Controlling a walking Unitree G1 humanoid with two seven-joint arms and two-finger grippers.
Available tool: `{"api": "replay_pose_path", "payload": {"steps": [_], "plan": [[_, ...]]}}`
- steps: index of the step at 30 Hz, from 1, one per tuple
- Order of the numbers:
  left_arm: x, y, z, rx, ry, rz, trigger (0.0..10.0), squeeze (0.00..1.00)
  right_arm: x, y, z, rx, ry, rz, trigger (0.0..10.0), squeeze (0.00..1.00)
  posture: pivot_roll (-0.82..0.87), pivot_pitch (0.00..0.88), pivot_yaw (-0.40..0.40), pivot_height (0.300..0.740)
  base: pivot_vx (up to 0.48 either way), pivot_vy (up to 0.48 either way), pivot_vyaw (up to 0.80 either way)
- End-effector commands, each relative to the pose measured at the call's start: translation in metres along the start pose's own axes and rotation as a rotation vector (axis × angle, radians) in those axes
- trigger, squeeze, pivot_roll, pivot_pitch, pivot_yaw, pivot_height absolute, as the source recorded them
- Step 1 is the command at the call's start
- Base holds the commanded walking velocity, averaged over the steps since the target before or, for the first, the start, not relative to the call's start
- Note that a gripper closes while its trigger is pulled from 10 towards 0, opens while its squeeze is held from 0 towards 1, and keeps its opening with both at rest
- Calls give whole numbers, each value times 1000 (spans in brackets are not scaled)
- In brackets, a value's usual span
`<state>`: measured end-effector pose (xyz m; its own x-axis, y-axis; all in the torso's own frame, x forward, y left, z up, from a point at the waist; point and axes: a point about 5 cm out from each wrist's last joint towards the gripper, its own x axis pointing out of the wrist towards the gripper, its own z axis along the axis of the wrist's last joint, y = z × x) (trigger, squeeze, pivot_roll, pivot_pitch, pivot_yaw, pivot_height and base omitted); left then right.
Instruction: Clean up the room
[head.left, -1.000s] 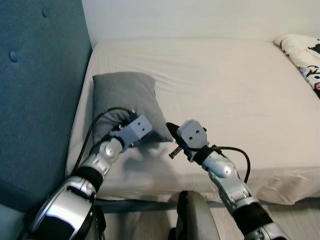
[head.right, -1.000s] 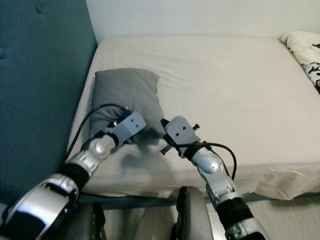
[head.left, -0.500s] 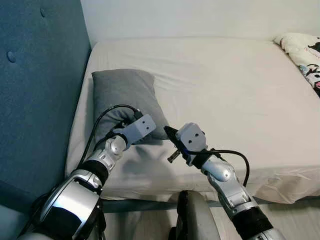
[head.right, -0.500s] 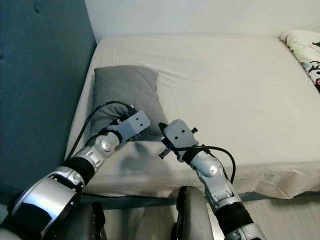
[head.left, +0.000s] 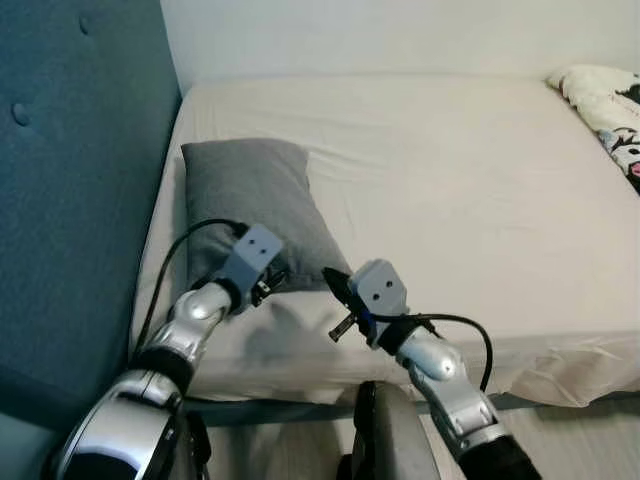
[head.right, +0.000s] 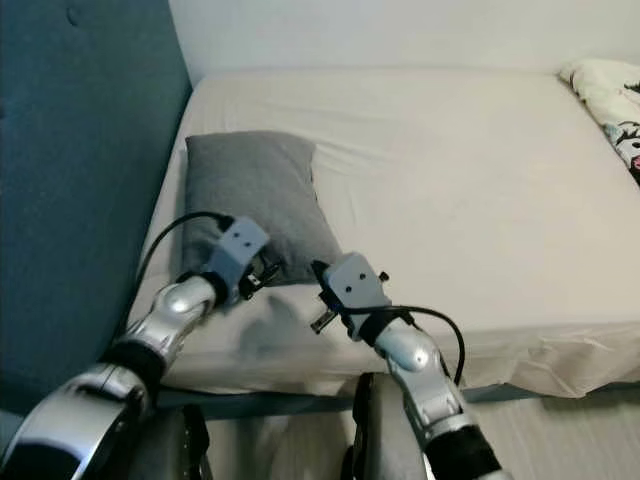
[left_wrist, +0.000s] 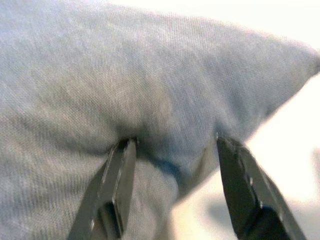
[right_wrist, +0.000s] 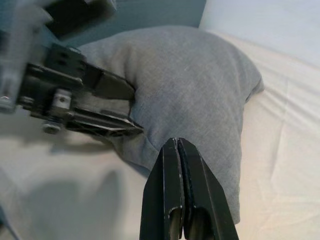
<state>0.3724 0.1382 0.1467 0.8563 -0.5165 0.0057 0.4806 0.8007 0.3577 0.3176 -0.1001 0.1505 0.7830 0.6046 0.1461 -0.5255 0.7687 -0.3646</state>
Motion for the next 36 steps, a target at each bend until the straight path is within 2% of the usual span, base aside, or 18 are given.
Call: {"api": "replay_pose_path", "payload": {"steps": [1,4,5,6,7,11,13,14,15,16,17,18,20,21,22,23,28,36], "plan": [[-9,0,-3,1,-16,-21,10000,0,-4,4,-4,10,20,-3,10000,0,-71,318,-67,557,0,0,0],[-33,3,-17,2,2,-13,10000,0,-6,6,-6,27,27,-19,10000,0,-68,303,-61,557,0,0,0],[-33,3,-17,2,2,-13,10000,0,-6,6,-6,27,27,-19,10000,0,-68,303,-61,557,0,0,0],[-41,5,-20,-9,1,-9,10000,0,-7,7,-7,31,28,-25,10000,0,-68,303,-61,557,0,0,0],[-60,7,-19,-77,-28,13,10000,0,-12,6,-9,49,35,-52,10000,0,-64,292,-58,557,0,0,0],[-73,10,-16,-131,-47,66,10000,0,-17,6,-13,78,48,-82,10000,0,-56,275,-56,557,0,0,0],[-82,15,-19,-210,-31,176,10000,0,-20,3,-16,146,59,-143,10000,0,-45,256,-56,557,0,0,0],[-82,15,-19,-210,-31,176,10000,0,-20,3,-16,146,59,-143,10000,0,-45,256,-56,557,0,0,0],[-86,19,-24,-251,-16,259,10000,0,-22,2,-19,184,69,-179,10000,0,-35,238,-54,557,0,0,0],[-92,22,-34,-341,23,393,10000,0,-26,-1,-28,239,104,-244,10000,0,-33,209,-50,557,0,0,0],[-92,22,-34,-341,23,393,10000,0,-26,-1,-28,239,104,-244,10000,0,-33,209,-50,557,0,0,0],[-97,23,-44,-410,63,492,10000,0,-30,-3,-36,278,131,-301,10000,0,-37,185,-44,557,0,0,0],[-103,15,-58,-479,121,616,10000,0,-37,-6,-53,346,215,-392,10000,0,-39,159,-39,557,0,0,0],[-103,15,-58,-479,121,616,10000,0,-37,-6,-53,346,215,-392,10000,0,-39,159,-39,557,0,0,0],[-102,9,-63,-452,165,627,10000,0,-39,-7,-60,374,249,-415,10000,0,-40,143,-37,557,0,0,0],[-98,0,-68,-395,208,624,10000,0,-44,-7,-68,369,281,-431,10000,0,-41,122,-33,557,0,0,0],[-97,-6,-67,-408,202,625,10000,0,-48,-2,-71,339,292,-417,10000,0,-51,105,-24,557,0,0,0],[-96,-21,-64,-390,232,539,10000,0,-59,9,-80,355,335,-395,10000,0,-54,104,-23,557,0,0,0]]}}
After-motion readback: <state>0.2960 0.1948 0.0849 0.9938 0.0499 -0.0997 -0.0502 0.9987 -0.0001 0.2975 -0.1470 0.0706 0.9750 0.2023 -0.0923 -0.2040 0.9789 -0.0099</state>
